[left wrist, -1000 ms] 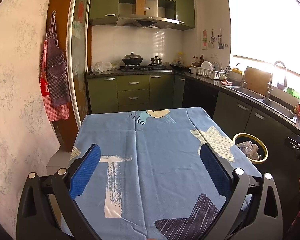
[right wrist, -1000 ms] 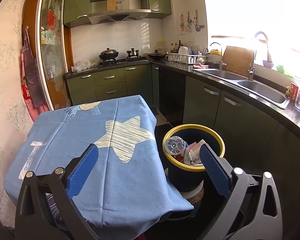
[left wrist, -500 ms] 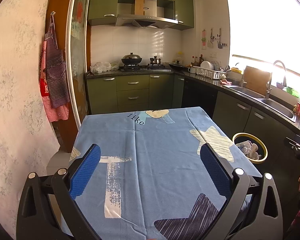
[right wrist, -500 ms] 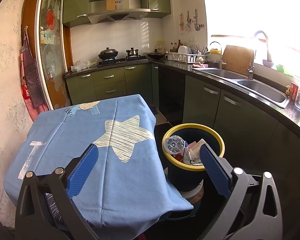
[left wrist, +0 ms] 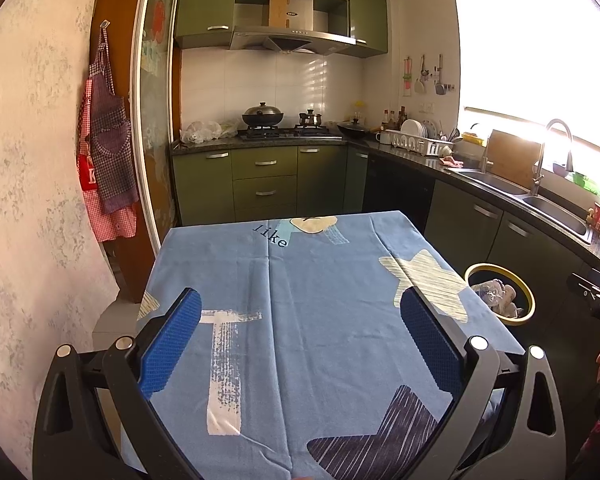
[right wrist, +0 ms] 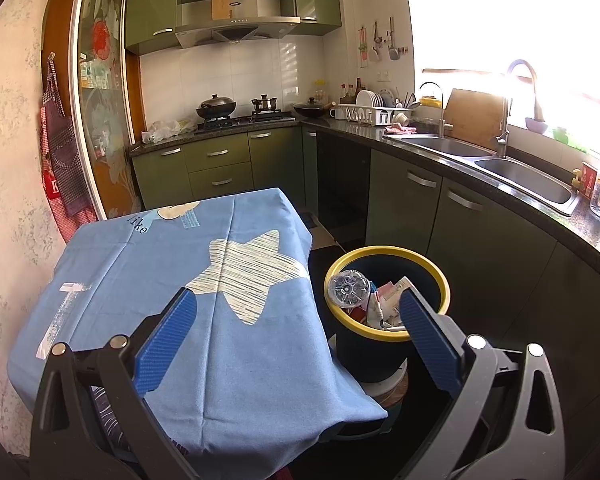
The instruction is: Collect trash
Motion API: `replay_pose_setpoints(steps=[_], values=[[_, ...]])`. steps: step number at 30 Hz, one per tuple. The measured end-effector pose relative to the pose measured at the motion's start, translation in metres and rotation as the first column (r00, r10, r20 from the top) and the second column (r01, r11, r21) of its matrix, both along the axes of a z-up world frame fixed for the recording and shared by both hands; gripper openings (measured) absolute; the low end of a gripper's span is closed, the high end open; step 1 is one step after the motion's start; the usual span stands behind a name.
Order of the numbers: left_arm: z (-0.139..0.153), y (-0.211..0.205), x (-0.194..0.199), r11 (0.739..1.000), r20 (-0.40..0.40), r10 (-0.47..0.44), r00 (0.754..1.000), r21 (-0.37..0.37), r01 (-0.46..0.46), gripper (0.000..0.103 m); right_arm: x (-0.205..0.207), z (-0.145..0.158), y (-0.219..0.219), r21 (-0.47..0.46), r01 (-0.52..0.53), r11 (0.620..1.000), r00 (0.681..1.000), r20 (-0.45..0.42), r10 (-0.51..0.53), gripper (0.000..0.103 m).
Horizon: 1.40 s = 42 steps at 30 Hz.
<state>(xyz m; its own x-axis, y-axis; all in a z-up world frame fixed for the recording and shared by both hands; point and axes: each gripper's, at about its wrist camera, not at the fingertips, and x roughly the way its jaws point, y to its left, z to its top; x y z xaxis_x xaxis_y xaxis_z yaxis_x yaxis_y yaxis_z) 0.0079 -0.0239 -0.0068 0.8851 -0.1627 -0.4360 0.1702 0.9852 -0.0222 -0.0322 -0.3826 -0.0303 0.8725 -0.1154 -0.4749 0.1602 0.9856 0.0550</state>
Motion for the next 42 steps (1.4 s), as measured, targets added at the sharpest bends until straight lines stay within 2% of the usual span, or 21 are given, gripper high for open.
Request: replay_pose_setpoints(steps=[42], values=[[-0.0036, -0.0031, -0.0002, 1.0, -0.008, -0.009, 1.0, -0.002, 0.009, 0.098, -0.0001, -0.0037, -0.0023, 0.001, -0.001, 1.0, 1.0, -0.004, 0.001, 0.096]])
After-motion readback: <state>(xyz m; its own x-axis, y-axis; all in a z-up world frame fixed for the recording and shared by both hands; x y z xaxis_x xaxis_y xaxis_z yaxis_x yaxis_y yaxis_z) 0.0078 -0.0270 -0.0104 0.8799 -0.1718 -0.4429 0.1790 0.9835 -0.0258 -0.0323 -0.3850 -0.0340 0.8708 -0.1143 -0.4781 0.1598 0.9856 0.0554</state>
